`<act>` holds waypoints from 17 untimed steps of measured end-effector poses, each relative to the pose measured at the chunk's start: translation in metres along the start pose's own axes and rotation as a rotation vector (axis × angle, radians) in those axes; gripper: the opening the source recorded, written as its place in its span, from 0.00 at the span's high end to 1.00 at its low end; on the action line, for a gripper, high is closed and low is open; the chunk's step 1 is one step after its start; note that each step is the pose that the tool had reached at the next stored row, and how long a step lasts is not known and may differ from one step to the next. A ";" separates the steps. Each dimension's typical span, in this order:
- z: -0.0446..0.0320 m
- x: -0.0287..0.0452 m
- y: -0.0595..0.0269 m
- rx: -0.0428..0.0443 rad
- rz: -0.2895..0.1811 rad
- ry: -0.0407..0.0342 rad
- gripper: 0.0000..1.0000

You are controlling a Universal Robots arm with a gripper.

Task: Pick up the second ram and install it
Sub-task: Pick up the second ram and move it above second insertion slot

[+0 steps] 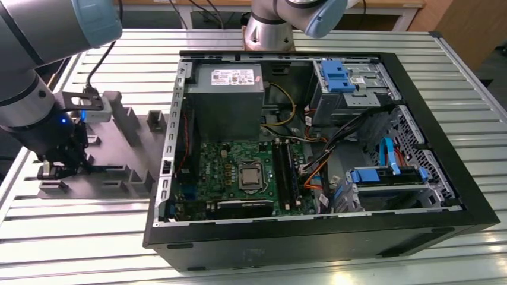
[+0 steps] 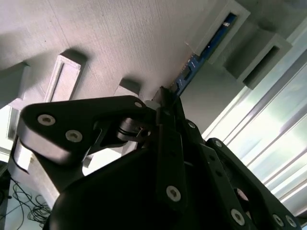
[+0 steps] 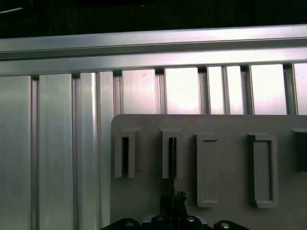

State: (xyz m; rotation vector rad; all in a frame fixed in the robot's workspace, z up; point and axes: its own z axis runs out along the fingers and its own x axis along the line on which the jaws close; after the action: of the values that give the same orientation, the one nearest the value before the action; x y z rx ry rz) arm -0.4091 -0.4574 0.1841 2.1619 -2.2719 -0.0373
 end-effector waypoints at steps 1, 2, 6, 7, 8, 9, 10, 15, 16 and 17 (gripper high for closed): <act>0.0002 0.0001 0.0000 -0.0002 -0.011 0.0003 0.86; 0.0004 0.0002 0.0001 -0.0005 -0.022 0.0007 0.86; 0.0017 0.0003 0.0000 -0.0009 -0.074 0.0016 0.86; 0.0021 0.0004 0.0000 -0.0013 -0.098 0.0020 0.86; 0.0025 0.0007 0.0000 -0.0018 -0.120 0.0027 0.86; 0.0027 0.0008 0.0000 -0.0019 -0.132 0.0029 0.86; 0.0029 0.0009 0.0000 -0.0020 -0.143 0.0031 0.86; 0.0029 0.0009 -0.0001 -0.0019 -0.149 0.0031 0.86; 0.0029 0.0009 -0.0001 -0.0019 -0.149 0.0031 0.86; 0.0029 0.0009 -0.0001 -0.0019 -0.149 0.0031 0.86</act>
State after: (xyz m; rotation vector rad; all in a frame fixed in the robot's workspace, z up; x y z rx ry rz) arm -0.4091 -0.4583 0.1812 2.3242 -2.1029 -0.0366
